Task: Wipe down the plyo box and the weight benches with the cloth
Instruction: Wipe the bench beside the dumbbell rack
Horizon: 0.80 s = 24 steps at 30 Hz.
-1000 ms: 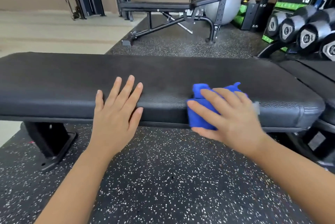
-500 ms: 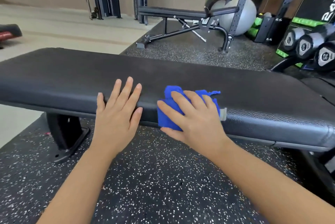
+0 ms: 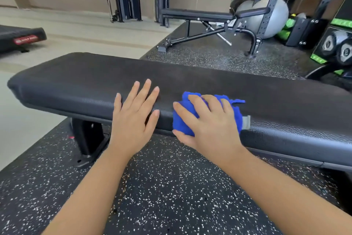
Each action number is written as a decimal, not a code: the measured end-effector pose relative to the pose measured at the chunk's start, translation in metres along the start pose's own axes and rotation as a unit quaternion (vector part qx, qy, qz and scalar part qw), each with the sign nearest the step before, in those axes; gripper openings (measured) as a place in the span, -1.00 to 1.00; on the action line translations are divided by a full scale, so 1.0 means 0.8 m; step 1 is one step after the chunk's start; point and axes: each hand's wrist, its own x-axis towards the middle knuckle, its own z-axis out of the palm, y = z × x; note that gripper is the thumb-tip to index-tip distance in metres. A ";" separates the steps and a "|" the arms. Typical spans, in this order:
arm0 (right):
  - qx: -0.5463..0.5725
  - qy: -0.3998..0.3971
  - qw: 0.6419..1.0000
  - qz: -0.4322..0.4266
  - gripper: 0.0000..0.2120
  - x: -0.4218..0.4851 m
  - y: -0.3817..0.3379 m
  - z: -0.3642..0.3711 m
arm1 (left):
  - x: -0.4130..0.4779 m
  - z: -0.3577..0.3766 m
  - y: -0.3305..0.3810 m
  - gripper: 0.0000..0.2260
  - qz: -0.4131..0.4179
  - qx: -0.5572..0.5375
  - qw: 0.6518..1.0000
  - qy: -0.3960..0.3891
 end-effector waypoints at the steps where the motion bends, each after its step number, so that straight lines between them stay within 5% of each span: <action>1: 0.004 -0.005 1.000 -0.014 -0.51 -0.002 0.004 0.000 | 0.003 -0.001 -0.004 -0.55 0.001 -0.001 1.000 0.000; 7: 0.012 -0.003 0.999 -0.034 -0.54 -0.051 0.059 -0.019 | 0.006 -0.010 -0.012 -0.52 0.018 0.019 0.998 -0.049; 12: -0.003 -0.006 1.000 0.006 -0.55 -0.022 0.019 -0.013 | 0.012 -0.016 -0.027 -0.50 0.058 0.019 0.996 -0.071; 17: -0.007 -0.044 0.999 -0.009 -0.45 0.060 -0.069 0.019 | -0.012 -0.007 -0.032 -0.53 -0.056 -0.019 0.998 -0.002; 24: -0.027 -0.005 0.997 -0.075 -0.53 -0.006 -0.019 0.006 | -0.036 -0.024 -0.093 -0.52 -0.083 0.058 0.994 -0.034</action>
